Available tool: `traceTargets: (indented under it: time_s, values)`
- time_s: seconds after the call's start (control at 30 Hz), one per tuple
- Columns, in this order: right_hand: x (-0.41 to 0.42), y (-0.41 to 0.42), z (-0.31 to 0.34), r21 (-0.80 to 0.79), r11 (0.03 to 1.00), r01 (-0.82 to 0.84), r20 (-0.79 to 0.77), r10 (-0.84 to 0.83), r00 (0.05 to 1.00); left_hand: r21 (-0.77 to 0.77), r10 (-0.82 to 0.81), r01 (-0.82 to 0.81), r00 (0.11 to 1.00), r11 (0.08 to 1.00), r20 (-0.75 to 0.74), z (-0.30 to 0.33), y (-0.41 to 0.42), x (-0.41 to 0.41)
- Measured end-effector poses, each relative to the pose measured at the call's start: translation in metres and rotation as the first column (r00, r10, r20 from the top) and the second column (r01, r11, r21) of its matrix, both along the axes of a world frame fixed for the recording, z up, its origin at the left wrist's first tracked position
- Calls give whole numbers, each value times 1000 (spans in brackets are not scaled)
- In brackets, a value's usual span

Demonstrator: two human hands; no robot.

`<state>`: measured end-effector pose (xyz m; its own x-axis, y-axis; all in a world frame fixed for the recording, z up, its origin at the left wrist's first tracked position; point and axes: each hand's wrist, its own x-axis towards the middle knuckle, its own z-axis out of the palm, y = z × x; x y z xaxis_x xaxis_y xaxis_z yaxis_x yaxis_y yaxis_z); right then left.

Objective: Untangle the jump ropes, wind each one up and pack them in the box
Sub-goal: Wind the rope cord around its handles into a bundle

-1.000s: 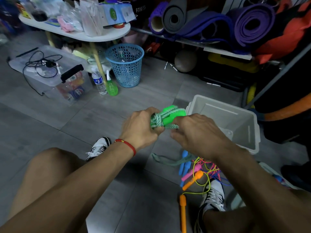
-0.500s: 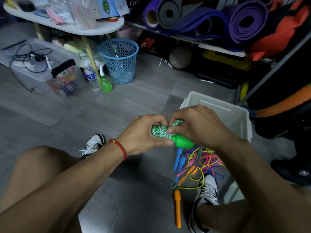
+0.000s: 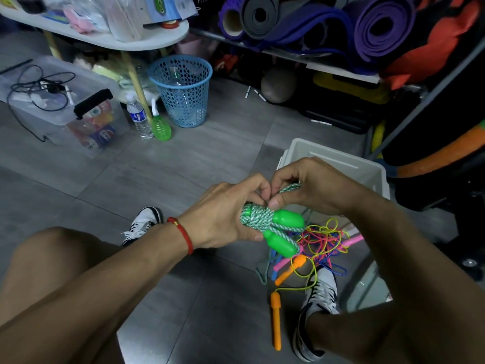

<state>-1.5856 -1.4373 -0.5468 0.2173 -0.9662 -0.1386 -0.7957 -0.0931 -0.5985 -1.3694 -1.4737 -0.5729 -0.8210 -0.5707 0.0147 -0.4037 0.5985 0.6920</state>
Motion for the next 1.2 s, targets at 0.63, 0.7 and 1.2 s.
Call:
traceTargets:
  time_s: [0.63,0.7,1.2]
  values:
    - [29,18,-67,150,978,143,517,-201,832,854,643,-248,755,458,-126,-11,-12,5]
    - [43,20,-71,179,959,219,478,-279,833,776,656,-321,739,543,-153,-21,-14,4]
    - [82,22,-38,360,675,644,533,-715,452,-259,441,-541,824,800,-356,-42,-16,-7]
